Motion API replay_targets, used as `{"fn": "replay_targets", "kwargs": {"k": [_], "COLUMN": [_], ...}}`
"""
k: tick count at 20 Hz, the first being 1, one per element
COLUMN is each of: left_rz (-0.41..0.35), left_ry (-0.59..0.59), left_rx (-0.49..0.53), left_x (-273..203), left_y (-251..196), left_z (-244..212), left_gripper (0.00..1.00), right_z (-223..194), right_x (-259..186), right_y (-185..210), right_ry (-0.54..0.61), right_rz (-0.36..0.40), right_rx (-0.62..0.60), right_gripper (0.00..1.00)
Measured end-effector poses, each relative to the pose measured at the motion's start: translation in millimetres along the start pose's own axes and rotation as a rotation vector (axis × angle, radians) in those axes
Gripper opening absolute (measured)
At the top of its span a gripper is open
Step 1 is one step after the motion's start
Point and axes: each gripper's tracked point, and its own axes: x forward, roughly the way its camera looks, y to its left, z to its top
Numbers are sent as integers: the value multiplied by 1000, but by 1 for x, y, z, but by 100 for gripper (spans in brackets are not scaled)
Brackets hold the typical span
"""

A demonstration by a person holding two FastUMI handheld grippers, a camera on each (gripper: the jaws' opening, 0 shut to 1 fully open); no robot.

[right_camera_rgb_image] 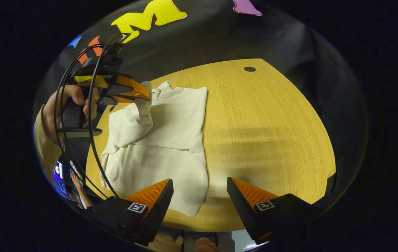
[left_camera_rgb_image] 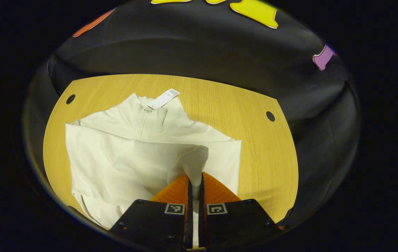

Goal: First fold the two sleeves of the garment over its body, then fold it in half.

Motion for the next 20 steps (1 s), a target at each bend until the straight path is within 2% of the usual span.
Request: {"fn": "replay_targets", "kwargs": {"k": [1,3,7,8,10,13,15,16,17,19,20], "left_rz": [0,-14,-12,-8,-3,3,-12,-11,-17,-76,-98], "left_ry": [13,13,35,42,57,51,59,53,44,21,7], "left_rx": [-11,-36,-53,-65,-83,-64,-36,-17,-11,-27,-29], "left_x": [-3,2,11,12,11,4,-1,-5,-8,-14,-21], "left_y": [-19,-28,-26,-25,-23,-22,-27,-27,-28,-38,-43], "left_z": [12,8,-2,-5,-9,-13,-18,-19,-21,-23,-22], "left_gripper": [9,9,14,16,19,23,38,65,70,76,90], "right_z": [2,4,-2,-4,-5,-5,-5,-7,-9,-12,-14], "right_x": [-1,-2,0,0,1,3,5,5,6,7,7], "right_y": [0,-3,-6,-8,-11,-16,-15,-14,-12,-6,-2], "right_ry": [-5,-14,-1,4,5,2,2,3,5,11,14], "right_rz": [0,-9,-13,-15,-25,-50,-48,-46,-45,-39,-36], "right_rx": [-11,-36,-36,-32,-24,-11,-17,-23,-28,-35,-42], "right_gripper": [96,92,92,96,92,92,92,92,92,92,92]}}
